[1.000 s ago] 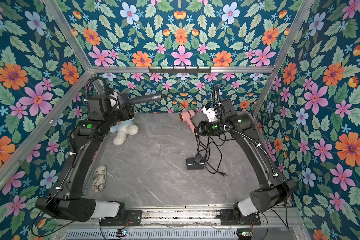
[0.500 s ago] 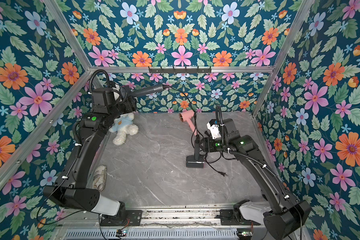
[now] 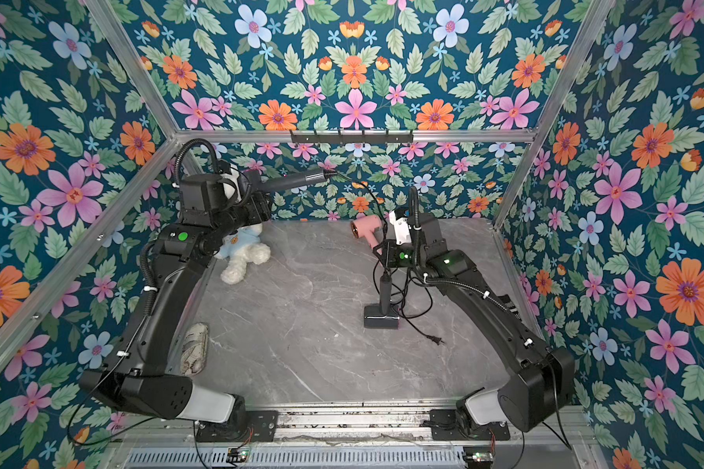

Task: Wrap the cord around the hair dryer
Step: Adjust the power cord at the center of the board.

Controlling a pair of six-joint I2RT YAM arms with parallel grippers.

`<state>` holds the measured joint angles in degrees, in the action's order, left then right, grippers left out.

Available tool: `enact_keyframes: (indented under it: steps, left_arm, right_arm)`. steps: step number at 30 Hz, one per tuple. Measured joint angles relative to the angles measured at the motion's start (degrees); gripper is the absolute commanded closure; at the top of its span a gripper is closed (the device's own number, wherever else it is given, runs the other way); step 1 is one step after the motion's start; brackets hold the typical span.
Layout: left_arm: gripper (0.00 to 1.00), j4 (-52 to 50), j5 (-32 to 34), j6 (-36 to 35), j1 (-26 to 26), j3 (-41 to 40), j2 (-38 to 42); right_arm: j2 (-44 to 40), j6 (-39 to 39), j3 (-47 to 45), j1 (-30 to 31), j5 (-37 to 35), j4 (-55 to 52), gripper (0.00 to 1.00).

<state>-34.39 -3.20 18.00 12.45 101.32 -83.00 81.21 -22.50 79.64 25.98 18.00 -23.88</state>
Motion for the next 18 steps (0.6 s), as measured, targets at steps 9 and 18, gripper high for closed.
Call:
enact_keyframes:
  steps: [9, 18]
  left_arm:
    - [1.0, 0.2, 8.57, -1.86, -4.74, 6.47, 0.31]
    - [1.0, 0.11, 18.32, -9.33, -13.7, 14.14, -1.14]
  right_arm:
    - [-3.67, 3.8, -0.61, 0.09, 1.73, -4.85, 1.0]
    - [-9.9, 6.71, -5.88, -14.51, 10.47, -5.75, 1.0]
